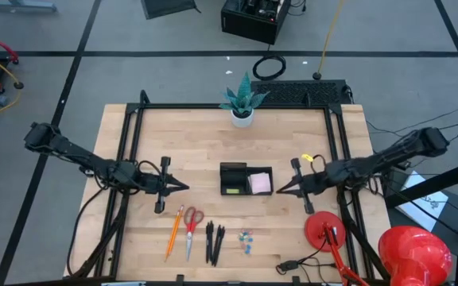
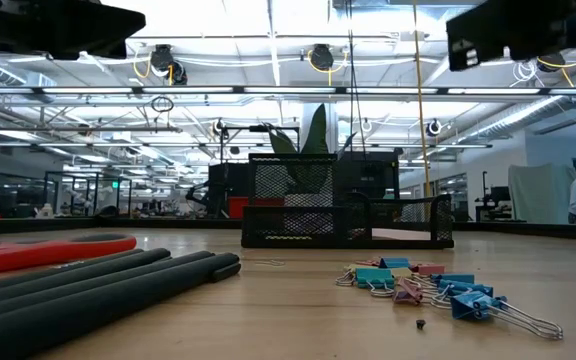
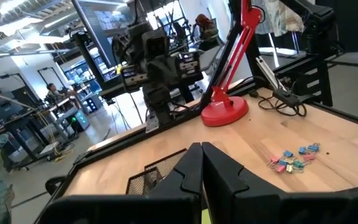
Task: Pick and place office supplies into organizer
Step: Put the pink binder clip into the black desk organizer
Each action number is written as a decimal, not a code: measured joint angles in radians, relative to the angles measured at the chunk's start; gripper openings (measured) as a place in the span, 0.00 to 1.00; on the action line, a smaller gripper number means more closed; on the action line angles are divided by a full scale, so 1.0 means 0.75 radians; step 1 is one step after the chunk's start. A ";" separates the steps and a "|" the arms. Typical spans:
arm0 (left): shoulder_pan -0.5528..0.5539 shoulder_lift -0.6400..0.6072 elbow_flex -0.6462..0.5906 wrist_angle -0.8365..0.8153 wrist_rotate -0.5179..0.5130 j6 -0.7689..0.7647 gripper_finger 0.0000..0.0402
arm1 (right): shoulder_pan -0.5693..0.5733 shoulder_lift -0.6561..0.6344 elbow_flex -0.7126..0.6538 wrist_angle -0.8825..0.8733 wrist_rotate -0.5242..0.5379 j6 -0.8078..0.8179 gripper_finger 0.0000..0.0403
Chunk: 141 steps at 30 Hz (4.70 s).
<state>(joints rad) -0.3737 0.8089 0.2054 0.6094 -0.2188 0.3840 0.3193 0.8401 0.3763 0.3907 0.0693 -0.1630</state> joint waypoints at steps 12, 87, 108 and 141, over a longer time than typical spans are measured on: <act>0.000 0.000 0.000 0.003 -0.001 -0.063 0.04 | 0.232 0.619 0.472 -0.256 0.039 0.156 0.00; 0.002 0.001 0.001 0.014 -0.002 -0.097 0.04 | 0.071 1.331 0.752 -0.377 -0.311 0.161 0.40; 0.006 0.001 0.001 -0.010 -0.024 -0.105 0.04 | 0.062 1.411 0.757 -0.380 -0.381 0.197 0.40; 0.008 0.001 0.001 -0.011 -0.025 -0.102 0.04 | 0.074 1.406 0.753 -0.520 -0.266 0.059 0.25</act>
<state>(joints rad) -0.3679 0.8096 0.2062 0.6014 -0.2375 0.3075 0.3750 1.8946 0.9413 0.0009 -0.1303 -0.1188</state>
